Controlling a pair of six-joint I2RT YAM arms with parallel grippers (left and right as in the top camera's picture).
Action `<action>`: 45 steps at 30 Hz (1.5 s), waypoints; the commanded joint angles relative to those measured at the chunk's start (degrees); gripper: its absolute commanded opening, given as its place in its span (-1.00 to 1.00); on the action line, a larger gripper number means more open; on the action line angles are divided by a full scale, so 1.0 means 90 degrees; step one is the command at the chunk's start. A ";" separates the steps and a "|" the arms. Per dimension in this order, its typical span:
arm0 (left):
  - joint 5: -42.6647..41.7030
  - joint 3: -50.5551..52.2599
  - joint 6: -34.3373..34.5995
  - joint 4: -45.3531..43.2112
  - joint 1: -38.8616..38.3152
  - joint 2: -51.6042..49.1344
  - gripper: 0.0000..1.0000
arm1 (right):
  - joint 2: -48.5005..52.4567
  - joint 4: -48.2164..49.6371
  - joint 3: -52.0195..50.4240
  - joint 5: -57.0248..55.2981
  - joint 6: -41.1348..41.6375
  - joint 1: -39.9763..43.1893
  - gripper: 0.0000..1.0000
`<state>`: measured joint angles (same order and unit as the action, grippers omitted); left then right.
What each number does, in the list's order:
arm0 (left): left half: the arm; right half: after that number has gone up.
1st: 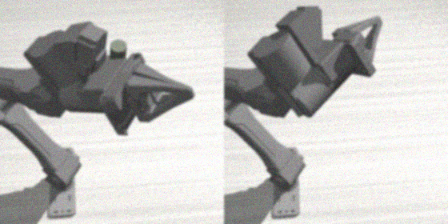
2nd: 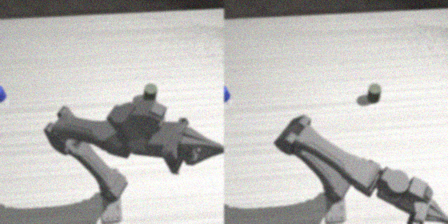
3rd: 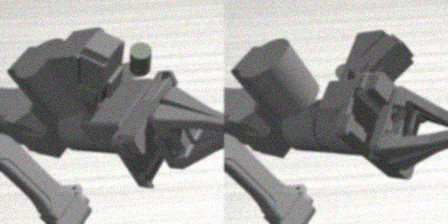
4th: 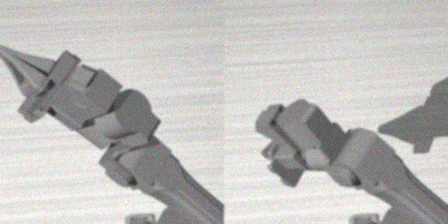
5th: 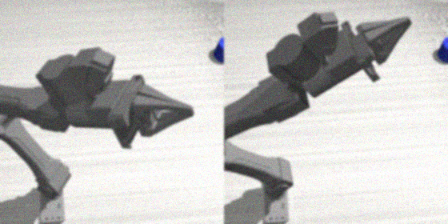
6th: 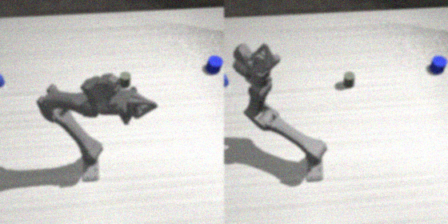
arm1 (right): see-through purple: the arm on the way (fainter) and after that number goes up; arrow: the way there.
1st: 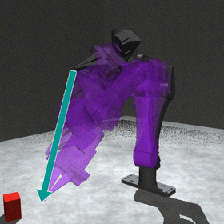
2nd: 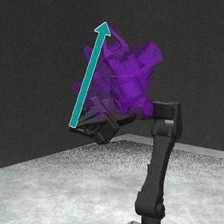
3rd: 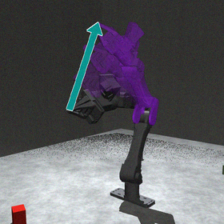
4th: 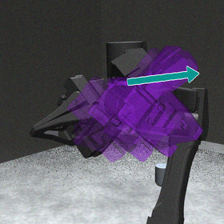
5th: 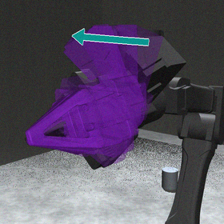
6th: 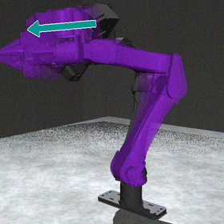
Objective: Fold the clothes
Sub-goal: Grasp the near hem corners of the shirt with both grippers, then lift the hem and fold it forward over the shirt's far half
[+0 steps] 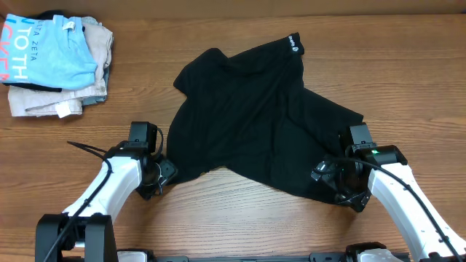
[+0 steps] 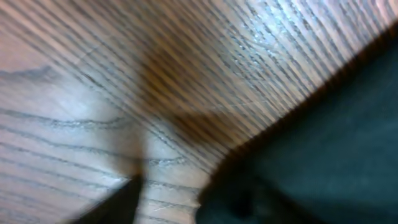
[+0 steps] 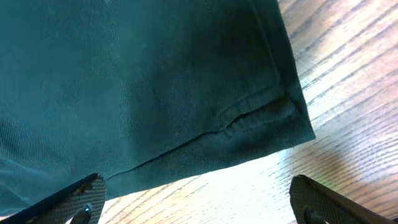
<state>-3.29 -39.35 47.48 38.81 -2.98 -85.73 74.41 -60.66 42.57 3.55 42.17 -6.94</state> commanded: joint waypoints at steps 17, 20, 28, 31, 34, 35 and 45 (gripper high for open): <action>-0.0563 -0.0056 -0.0767 -0.0396 -0.0005 -0.0335 -0.92 | 0.0126 0.0962 -0.1081 -0.0389 0.1579 -0.0015 0.48; -0.0566 -0.0282 -0.0971 -0.0376 -0.0005 -0.0335 -0.92 | 0.0391 0.1132 -0.1081 -0.0386 0.1659 -0.0015 0.32; -0.0573 -0.0495 -0.1287 -0.0311 -0.0002 -0.0335 -0.92 | 0.0937 0.1304 -0.0998 -0.0211 0.1559 -0.0015 -0.71; -0.0571 -0.0869 -0.1734 -0.0036 -0.0002 -0.0328 -0.92 | 0.0913 0.1183 -0.0833 -0.0109 0.1457 -0.0007 -0.92; -0.0571 -0.1724 -0.2093 0.0537 -0.0002 -0.0328 -0.92 | 0.0872 0.1008 -0.0398 -0.0129 0.1171 -0.0007 -0.92; -0.0568 -0.2091 -0.2186 0.0753 -0.0002 -0.0328 -0.92 | 0.0833 0.0872 -0.0117 -0.0155 0.1081 0.0002 -0.93; 0.0265 -0.7859 -0.2591 0.2907 -0.0002 -0.0330 -0.92 | 0.0673 -0.1724 0.5433 -0.0695 -0.0913 0.1018 -0.92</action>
<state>-5.93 -94.21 26.50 62.61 -2.90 -89.36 82.02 -71.13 74.08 -0.30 43.51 -1.72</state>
